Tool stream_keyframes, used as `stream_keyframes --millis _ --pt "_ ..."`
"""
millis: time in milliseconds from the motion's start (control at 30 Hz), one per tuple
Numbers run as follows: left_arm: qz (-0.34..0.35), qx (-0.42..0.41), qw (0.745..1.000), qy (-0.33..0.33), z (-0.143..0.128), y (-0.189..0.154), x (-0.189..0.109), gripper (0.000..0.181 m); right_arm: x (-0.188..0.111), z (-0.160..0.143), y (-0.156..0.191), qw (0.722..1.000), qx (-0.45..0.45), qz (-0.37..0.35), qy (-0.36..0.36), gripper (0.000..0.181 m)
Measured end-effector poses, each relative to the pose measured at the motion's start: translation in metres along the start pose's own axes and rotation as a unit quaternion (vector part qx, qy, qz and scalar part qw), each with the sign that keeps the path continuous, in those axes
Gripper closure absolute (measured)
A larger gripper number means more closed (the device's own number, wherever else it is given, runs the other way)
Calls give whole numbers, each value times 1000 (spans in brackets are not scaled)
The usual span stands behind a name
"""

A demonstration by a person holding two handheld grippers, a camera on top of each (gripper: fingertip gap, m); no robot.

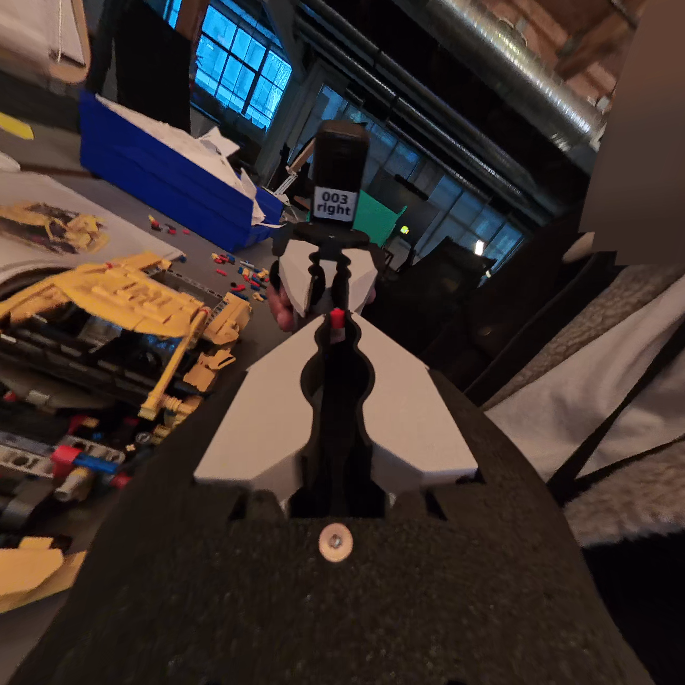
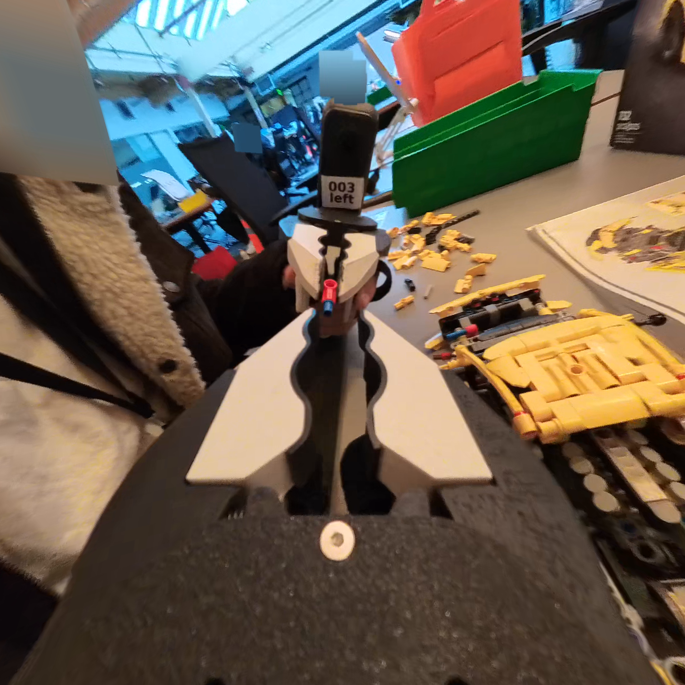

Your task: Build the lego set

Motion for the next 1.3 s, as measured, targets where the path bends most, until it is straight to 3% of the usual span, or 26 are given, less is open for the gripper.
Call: stream_keyframes --millis 300,700,800,933,1000,1133,1300 --pt "17 45 999 25 -4 -3 4 174 -1 -2 6 1000 -15 10 11 178" --pt "5 38 999 13 -2 -6 5 174 11 -6 10 999 -24 17 20 181" --pt "5 16 1000 15 -3 -3 5 174 7 -5 13 995 -95 -15 24 177" --pt "-19 -82 996 -27 2 8 -2 175 15 -5 16 956 -271 -112 14 144" --pt "-38 -131 989 -48 3 12 -5 174 20 -10 15 936 -316 -150 40 144" --pt "-59 -171 983 -38 -2 14 -3 174 26 -10 14 927 -331 -168 51 138" --pt "-60 -168 984 -23 -5 13 1 174 22 -7 17 922 -346 -169 41 153"
Point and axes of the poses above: each gripper's, where its closed fingertips meet, x out along the fingers, z out of its top, y = z × x across the jaws, the point moved 6 cm from there along -x, back along the fingers, and after that the axes turned 1 degree about z, right-handed, at the moved point
